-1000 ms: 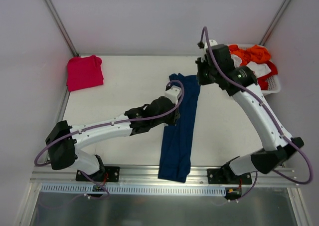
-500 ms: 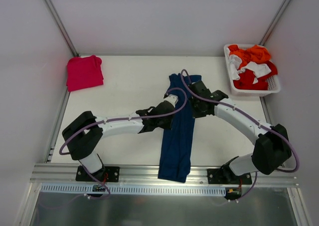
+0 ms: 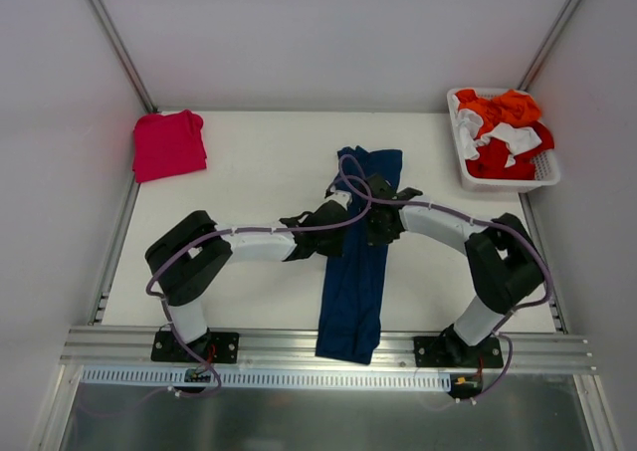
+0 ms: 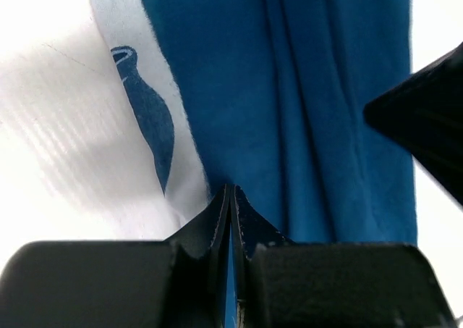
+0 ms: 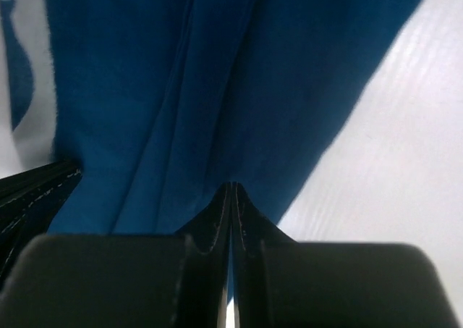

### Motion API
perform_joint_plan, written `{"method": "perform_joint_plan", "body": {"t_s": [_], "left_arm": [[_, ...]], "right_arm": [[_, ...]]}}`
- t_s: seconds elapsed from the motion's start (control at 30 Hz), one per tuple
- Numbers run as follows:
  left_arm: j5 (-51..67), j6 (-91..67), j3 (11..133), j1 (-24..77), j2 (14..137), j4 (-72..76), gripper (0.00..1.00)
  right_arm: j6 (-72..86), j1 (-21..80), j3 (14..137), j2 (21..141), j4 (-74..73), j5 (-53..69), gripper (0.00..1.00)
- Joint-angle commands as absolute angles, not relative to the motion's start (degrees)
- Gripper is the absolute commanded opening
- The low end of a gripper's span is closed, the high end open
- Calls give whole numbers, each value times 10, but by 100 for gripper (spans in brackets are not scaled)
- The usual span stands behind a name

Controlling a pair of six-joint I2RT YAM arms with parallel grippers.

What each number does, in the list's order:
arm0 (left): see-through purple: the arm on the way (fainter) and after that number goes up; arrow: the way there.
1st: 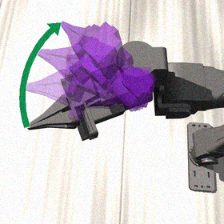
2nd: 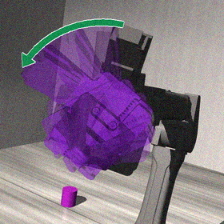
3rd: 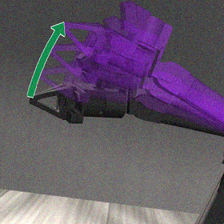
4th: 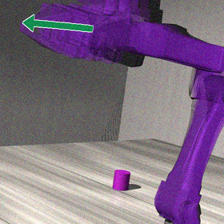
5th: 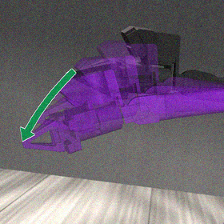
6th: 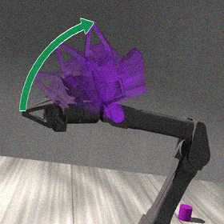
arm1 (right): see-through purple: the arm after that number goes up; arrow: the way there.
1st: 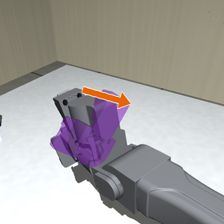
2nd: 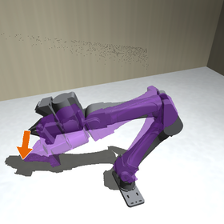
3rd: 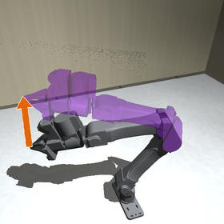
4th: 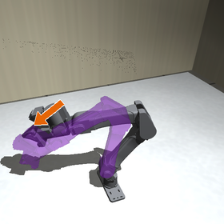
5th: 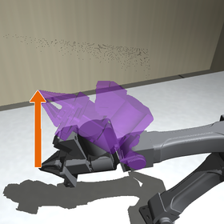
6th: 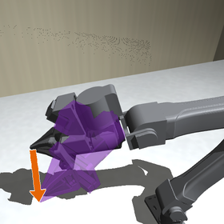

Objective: Fold and stack the t-shirts
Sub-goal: Rotate the tshirt 90 degrees

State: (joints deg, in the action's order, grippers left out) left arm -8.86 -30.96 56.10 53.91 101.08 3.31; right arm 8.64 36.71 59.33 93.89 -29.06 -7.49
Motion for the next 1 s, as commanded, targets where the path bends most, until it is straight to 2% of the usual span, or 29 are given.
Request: {"method": "perform_joint_plan", "body": {"t_s": [0.0, 0.47, 0.97], "left_arm": [[-55, -318, 577, 524, 1037, 61, 0], [27, -305, 628, 456, 1085, 64, 0], [96, -285, 721, 404, 1143, 55, 0]], "right_arm": [[106, 375, 613, 983, -265, -60, 0], [94, 374, 751, 1109, -308, -54, 1], [61, 321, 824, 1145, -349, -43, 1]]}}
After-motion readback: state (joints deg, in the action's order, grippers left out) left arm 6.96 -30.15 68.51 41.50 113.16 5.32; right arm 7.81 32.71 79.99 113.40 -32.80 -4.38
